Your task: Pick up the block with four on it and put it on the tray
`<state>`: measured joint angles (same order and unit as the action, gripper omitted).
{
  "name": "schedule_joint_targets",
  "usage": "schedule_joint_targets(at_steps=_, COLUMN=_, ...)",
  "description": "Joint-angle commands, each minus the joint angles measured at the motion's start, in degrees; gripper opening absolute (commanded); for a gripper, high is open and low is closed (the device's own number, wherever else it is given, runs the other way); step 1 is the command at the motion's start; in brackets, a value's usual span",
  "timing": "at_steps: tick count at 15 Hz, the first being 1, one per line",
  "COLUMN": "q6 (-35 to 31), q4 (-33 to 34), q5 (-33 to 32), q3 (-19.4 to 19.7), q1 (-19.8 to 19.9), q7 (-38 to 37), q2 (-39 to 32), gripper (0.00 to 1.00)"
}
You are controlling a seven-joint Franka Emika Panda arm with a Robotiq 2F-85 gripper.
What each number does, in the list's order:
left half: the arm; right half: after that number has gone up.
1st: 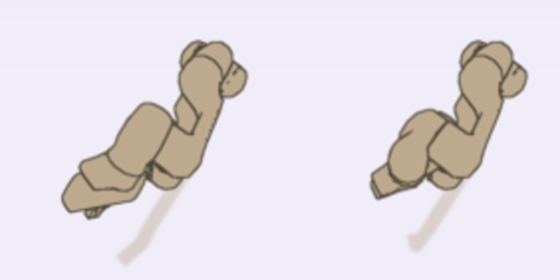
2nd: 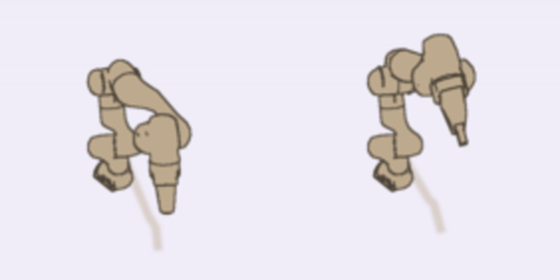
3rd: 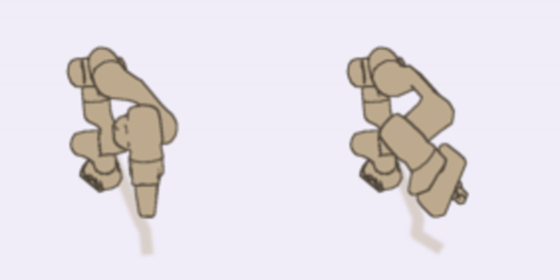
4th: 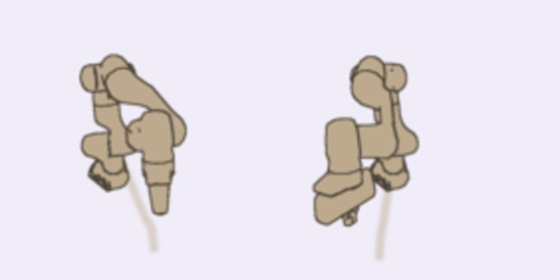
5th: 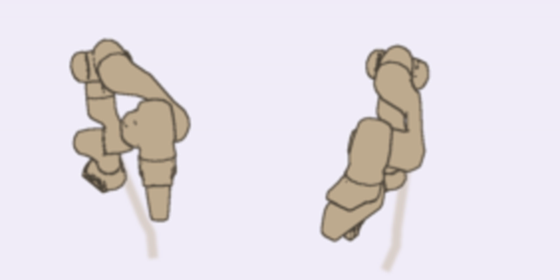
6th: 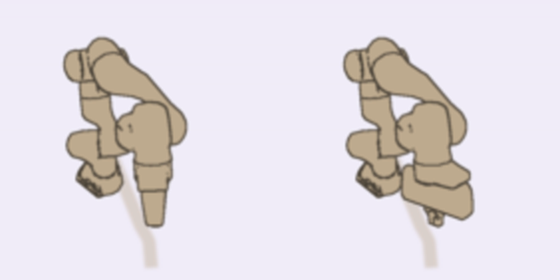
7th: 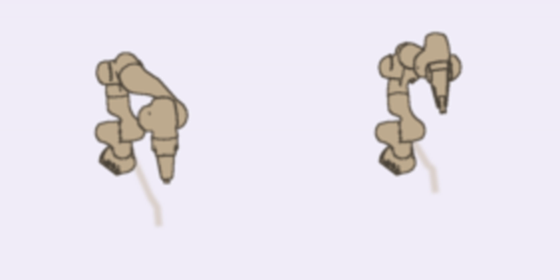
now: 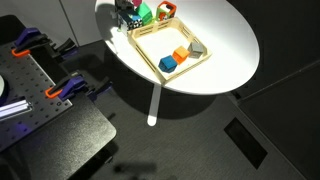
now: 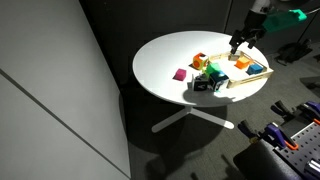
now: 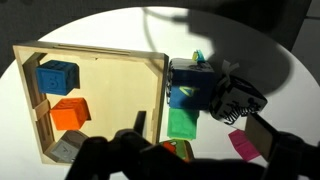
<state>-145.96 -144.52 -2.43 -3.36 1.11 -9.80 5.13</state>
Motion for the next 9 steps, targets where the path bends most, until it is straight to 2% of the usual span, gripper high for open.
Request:
schedule_joint_targets(at_steps=1, q6=-1.88, q4=2.6, q5=0.27, q3=0.7, q1=-0.77, q7=1.27, q2=-4.49, gripper=1.0)
schedule_joint_targets(at_steps=9, q6=-1.56, q4=2.83, q5=0.08, q3=0.96, q1=-1.08, q7=0.25, q2=-6.01, gripper=1.0)
